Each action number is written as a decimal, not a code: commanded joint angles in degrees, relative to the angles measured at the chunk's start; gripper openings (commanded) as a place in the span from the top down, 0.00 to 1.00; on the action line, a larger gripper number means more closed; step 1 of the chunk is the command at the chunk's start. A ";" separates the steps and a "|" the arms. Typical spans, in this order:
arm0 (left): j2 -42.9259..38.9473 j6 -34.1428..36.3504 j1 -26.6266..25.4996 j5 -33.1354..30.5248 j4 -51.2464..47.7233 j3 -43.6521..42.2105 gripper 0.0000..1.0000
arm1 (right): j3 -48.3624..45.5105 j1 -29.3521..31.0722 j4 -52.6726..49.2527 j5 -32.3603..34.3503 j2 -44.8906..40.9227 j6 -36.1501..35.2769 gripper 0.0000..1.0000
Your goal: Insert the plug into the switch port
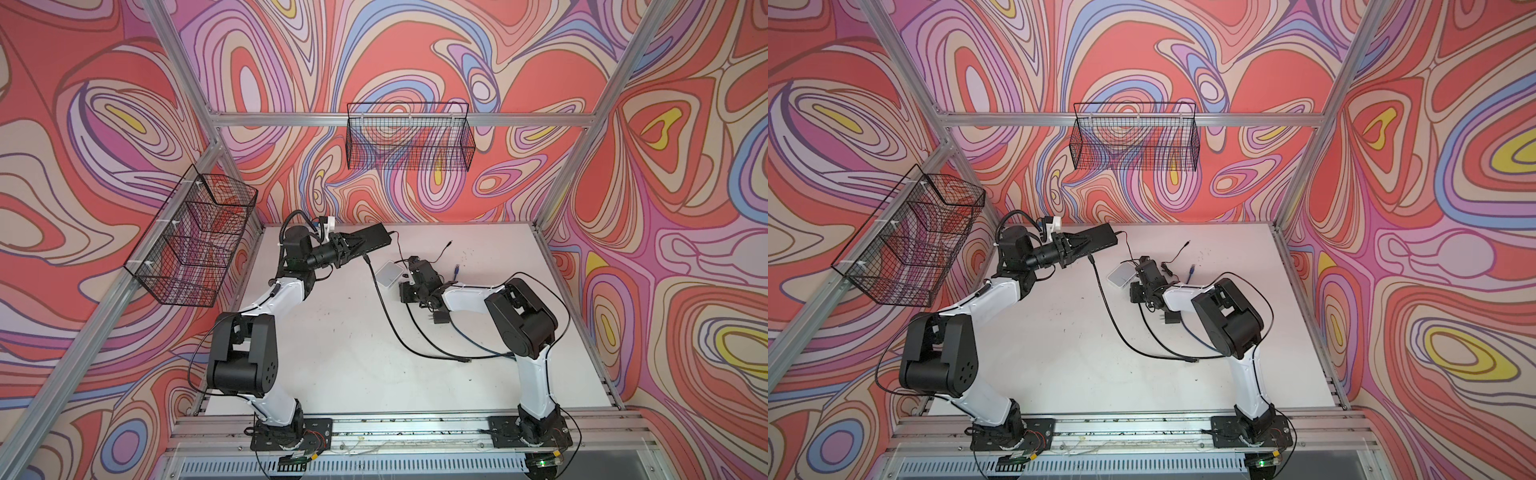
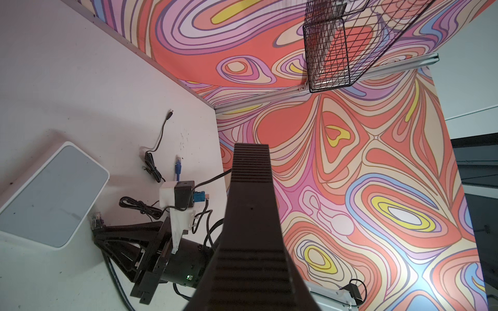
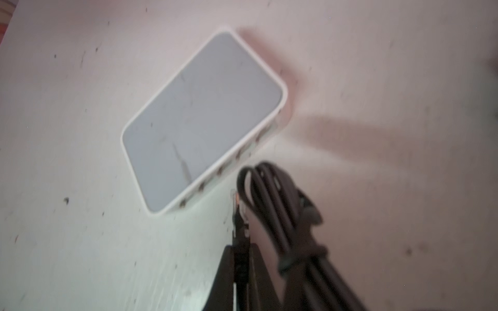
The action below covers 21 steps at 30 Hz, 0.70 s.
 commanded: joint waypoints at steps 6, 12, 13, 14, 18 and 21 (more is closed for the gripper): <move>-2.24 -1.39 0.40 1.19 5.74 -1.59 0.95 | -11.68 -0.42 10.45 -15.04 -9.88 0.86 1.00; -2.48 -2.61 0.40 1.46 8.26 -3.20 0.96 | -15.45 -0.51 14.18 -23.41 -14.30 2.10 1.00; -2.50 -2.63 0.40 1.41 8.56 -3.56 0.95 | -15.64 -0.53 14.07 -24.04 -14.87 2.33 1.00; -2.50 -2.72 0.40 1.39 8.83 -3.71 0.95 | -15.80 -0.49 13.78 -24.21 -14.88 2.51 1.00; -2.31 -4.07 0.41 1.46 11.74 -4.96 0.95 | -17.02 -1.11 15.11 -25.57 -18.66 4.22 1.00; -2.14 -5.32 0.40 1.55 14.48 -5.88 0.95 | -18.83 -1.88 19.76 -27.67 -20.51 7.87 1.00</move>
